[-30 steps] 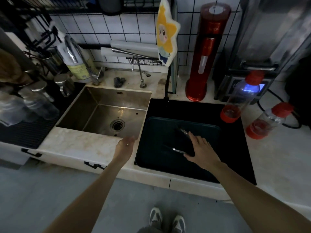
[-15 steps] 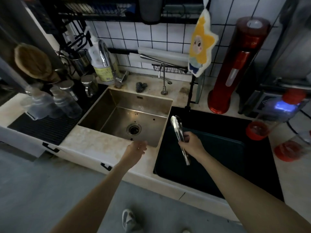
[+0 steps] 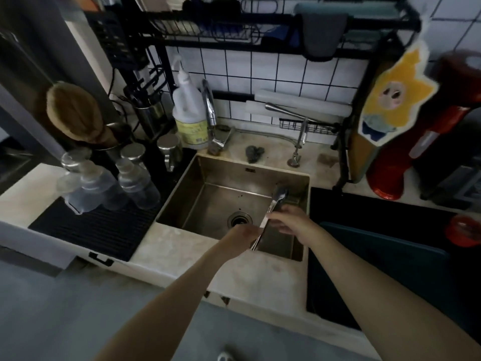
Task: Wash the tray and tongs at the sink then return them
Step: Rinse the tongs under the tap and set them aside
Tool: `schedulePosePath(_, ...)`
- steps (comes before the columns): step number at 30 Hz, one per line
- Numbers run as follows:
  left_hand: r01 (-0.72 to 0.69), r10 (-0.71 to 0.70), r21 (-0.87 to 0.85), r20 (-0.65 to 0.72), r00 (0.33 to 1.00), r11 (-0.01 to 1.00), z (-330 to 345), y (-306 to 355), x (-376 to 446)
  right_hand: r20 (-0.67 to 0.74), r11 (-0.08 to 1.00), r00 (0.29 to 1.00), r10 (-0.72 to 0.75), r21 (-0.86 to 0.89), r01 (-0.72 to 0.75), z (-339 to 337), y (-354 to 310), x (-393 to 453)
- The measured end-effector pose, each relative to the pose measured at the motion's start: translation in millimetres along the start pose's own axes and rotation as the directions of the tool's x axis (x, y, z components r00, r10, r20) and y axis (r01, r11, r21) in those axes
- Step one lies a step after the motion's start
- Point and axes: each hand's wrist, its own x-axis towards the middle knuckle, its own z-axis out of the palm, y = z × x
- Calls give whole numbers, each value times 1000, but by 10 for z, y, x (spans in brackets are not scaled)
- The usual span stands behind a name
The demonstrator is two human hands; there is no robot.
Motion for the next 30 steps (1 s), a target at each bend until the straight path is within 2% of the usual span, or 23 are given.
schedulePosePath(4,67,-52,-315,57,997,947,-316,-156,92,41,999,998,38,-9,-37,277,-146,135)
schedulePosePath(10,63,-34,-363,85,996,930,-584,-422,228,159,990,977,142,-25,-140,650,-288,275)
schedulePosePath(13,82,-30,-460,120,992,884,-690,-533,250,180,988,972,152,-62,-143,738,-298,358)
schedulePosePath(18,70,-18,-468,115,993,881,-805,-600,292,202,984,964,170,-87,-155,770,-312,497)
schedulePosePath(22,120,-98,-498,69,993,859,-953,-649,433,138,988,978,155,-20,-154,749,-434,724)
schedulePosePath(26,189,-202,-536,35,979,823,-1089,-672,588,30,996,995,93,2,-93,719,-653,1127)
schedulePosePath(30,255,-299,-651,46,953,715,-1172,-616,737,5,1000,1000,7,5,-7,731,-947,1534)
